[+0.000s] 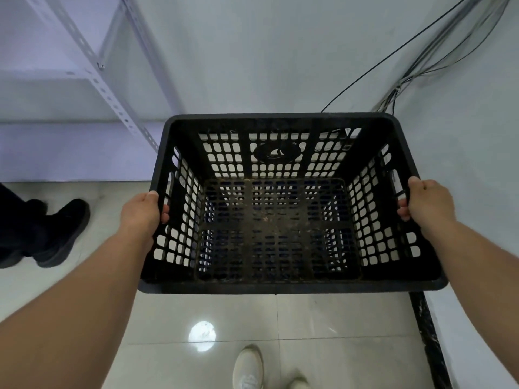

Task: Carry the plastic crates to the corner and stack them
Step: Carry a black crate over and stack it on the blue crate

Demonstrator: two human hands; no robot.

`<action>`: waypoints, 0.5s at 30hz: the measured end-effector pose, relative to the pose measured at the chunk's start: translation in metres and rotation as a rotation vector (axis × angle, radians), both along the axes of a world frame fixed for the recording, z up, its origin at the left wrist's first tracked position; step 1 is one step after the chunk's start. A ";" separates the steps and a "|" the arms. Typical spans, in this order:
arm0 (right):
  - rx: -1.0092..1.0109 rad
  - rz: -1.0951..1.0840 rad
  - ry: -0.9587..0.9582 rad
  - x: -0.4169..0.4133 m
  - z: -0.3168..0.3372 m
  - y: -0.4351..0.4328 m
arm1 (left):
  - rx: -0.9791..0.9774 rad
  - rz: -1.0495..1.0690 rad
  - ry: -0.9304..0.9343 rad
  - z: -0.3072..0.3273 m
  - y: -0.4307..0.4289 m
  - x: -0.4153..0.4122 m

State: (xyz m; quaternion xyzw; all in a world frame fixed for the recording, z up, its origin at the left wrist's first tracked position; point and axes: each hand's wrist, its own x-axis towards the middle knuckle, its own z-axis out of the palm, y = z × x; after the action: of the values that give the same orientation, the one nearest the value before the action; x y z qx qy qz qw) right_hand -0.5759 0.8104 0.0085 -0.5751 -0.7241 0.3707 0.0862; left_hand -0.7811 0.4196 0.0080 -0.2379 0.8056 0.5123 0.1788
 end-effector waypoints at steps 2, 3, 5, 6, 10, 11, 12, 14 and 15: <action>0.005 0.001 -0.010 0.000 0.000 0.001 | 0.006 0.007 0.001 0.002 0.001 0.001; 0.008 -0.001 -0.011 0.000 -0.001 0.001 | 0.007 0.012 0.000 0.002 0.002 0.002; 0.009 -0.004 -0.004 0.000 -0.002 0.002 | 0.000 0.018 0.005 -0.001 0.003 0.001; 0.009 -0.006 -0.004 0.000 -0.003 0.000 | -0.015 0.017 0.007 -0.003 0.002 0.000; 0.039 0.003 -0.021 0.002 -0.006 0.002 | -0.051 -0.008 0.028 -0.009 0.001 0.000; 0.045 0.004 -0.030 0.002 -0.007 0.003 | -0.055 -0.012 0.040 -0.010 0.001 0.000; 0.046 0.006 -0.039 0.002 -0.007 0.004 | -0.059 -0.016 0.049 -0.011 0.001 -0.001; 0.052 0.014 -0.061 0.001 -0.007 0.004 | -0.069 -0.025 0.052 -0.011 0.001 -0.001; 0.054 0.017 -0.069 0.001 -0.007 0.004 | -0.075 -0.030 0.047 -0.010 0.001 0.000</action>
State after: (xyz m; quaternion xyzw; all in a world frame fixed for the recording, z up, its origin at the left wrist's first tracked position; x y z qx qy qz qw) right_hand -0.5750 0.8148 0.0018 -0.5787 -0.7413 0.3320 0.0735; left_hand -0.7814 0.4210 -0.0020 -0.2205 0.8317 0.4842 0.1586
